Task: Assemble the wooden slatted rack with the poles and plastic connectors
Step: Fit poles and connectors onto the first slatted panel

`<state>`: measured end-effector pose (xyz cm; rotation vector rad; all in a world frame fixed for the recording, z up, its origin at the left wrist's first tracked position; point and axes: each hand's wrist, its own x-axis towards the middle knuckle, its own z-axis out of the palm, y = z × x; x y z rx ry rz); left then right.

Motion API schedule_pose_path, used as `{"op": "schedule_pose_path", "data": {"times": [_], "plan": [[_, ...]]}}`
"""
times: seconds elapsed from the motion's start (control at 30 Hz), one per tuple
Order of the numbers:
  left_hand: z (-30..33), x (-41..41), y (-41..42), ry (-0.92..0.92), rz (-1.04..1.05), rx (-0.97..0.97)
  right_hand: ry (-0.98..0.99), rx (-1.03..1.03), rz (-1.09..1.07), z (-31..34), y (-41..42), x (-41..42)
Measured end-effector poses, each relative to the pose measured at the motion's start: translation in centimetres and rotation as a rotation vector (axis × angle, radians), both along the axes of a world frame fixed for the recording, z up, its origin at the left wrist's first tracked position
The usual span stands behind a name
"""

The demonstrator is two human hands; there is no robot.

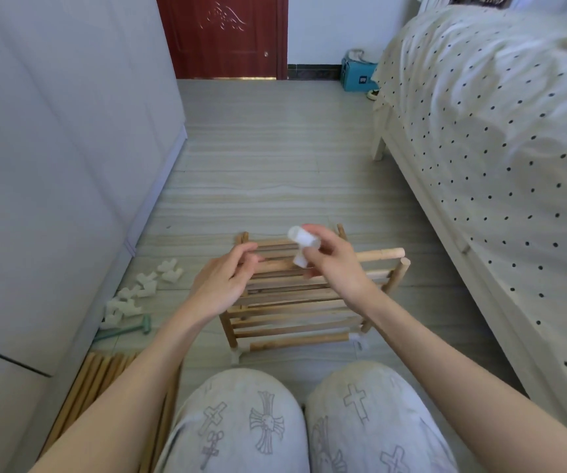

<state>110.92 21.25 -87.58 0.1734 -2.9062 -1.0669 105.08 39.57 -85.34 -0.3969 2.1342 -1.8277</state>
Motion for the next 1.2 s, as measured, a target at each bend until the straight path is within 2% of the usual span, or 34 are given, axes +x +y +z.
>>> {"op": "schedule_pose_path", "data": {"times": [0.07,0.13,0.27,0.37,0.5,0.7,0.83,1.2], "plan": [[-0.3,0.0,-0.3,0.0,-0.036,-0.082,-0.093,-0.124,-0.071,0.5,2.1,-0.3],[-0.4,-0.1,-0.4,-0.007,-0.058,-0.167,-0.059,-0.143,-0.151,0.7,4.2,-0.7],[-0.6,-0.6,-0.3,-0.015,-0.16,-0.431,0.016,0.016,-0.335,0.2,8.8,-1.6],[-0.7,-1.1,0.8,-0.021,-0.212,-0.534,0.041,0.062,-0.364,-0.1,12.2,-2.1],[-0.9,-2.5,3.7,0.005,-0.273,-0.559,0.009,-0.01,-0.407,-1.0,15.3,-2.1],[-2.5,-2.8,3.9,0.109,-0.229,-0.617,-0.273,-0.321,-0.39,-2.7,17.3,-1.8],[-2.5,-2.8,4.2,0.102,-0.213,-0.631,-0.417,-0.463,-0.39,-2.5,17.4,-1.7],[-2.3,-2.5,4.1,0.087,-0.218,-0.642,-0.36,-0.472,-0.463,-2.6,17.3,-2.6]]}}
